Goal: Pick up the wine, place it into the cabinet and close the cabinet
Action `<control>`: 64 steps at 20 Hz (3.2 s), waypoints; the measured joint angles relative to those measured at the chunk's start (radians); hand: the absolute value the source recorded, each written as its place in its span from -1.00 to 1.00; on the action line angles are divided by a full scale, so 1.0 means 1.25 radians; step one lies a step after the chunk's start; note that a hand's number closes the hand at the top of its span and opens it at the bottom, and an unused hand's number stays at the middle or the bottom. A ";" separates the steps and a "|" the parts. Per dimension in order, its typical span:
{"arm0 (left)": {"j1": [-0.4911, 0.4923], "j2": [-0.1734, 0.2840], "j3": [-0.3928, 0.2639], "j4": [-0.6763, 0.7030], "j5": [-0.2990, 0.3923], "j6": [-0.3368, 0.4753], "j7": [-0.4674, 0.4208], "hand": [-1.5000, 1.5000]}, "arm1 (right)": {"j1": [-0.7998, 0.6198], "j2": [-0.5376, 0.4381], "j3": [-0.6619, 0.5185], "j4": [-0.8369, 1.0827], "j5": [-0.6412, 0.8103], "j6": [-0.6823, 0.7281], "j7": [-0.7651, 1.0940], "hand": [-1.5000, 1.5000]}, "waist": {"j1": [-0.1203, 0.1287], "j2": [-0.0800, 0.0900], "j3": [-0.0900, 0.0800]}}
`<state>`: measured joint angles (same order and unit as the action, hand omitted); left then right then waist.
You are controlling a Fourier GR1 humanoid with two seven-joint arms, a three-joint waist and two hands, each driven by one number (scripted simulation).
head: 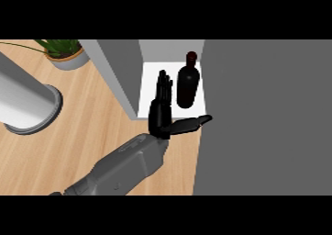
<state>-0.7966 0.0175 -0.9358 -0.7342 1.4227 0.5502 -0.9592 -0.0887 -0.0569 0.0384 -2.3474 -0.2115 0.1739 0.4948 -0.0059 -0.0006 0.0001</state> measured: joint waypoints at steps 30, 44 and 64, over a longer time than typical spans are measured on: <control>0.440 0.504 0.012 -0.807 -0.290 -0.064 0.156 1.00 | 0.065 -0.082 0.068 -0.035 -0.061 0.152 0.012 1.00 | 0.010 -0.004 0.000; 0.708 0.758 0.185 -0.953 -0.219 -0.240 0.082 -1.00 | 0.042 0.018 0.414 -0.040 -0.037 0.075 0.122 1.00 | 0.017 -0.007 -0.001; 0.956 0.942 0.408 -0.844 -0.119 -0.530 -0.014 -1.00 | -0.273 -0.078 0.661 0.009 0.177 -0.412 0.135 1.00 | 0.050 -0.009 -0.004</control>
<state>0.3978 1.1952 -0.4255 -1.7892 1.2741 -0.1125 -0.9771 -0.4295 -0.1538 0.8650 -2.3367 0.0098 -0.3406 0.6629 0.0568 -0.0115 -0.0053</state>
